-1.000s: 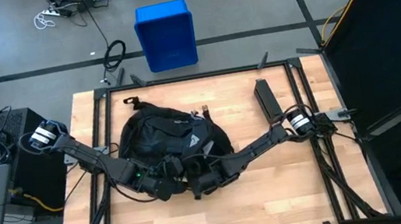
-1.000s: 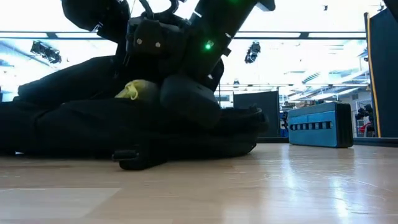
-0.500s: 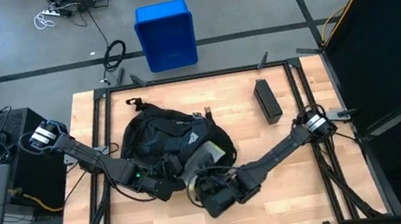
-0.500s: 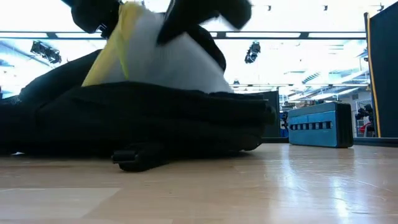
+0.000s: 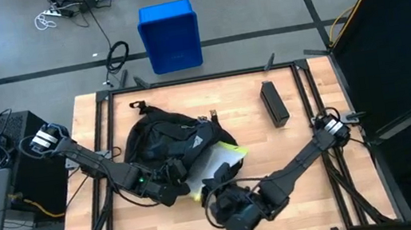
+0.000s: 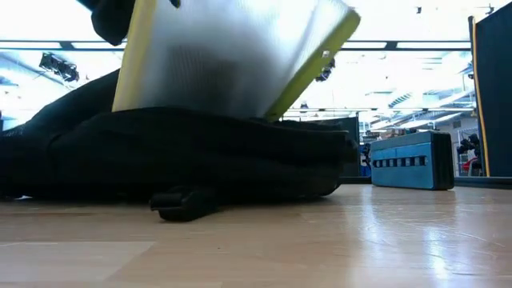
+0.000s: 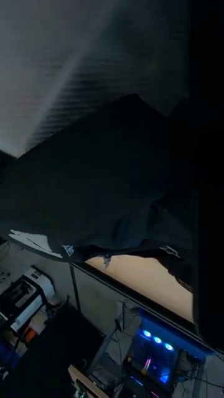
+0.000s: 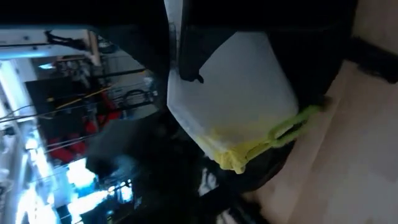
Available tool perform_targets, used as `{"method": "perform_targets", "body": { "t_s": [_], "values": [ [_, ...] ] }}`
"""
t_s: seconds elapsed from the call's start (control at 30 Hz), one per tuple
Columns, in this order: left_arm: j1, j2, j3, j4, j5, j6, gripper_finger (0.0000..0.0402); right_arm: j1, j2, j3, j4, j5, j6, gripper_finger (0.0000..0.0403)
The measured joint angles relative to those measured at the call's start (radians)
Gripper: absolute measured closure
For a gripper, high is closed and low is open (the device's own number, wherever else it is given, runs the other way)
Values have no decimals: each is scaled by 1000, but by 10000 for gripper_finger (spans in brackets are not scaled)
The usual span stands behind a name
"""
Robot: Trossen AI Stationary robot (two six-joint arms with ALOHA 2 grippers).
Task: Unpack backpack
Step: Remove the yellow zip bag from the black backpack
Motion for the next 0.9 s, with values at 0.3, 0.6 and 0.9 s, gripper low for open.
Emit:
{"method": "perform_targets", "body": {
  "t_s": [0.3,0.6,0.9],
  "values": [
    [57,0,-60,-4,-9,-6,395,43,-1,142,-96,115,-51,403],
    [239,0,-90,107,116,142,395,44,-1,198,-160,129,-54,403],
    [422,0,-91,220,271,305,395,46,-1,198,-219,134,2,403]
  ]
}}
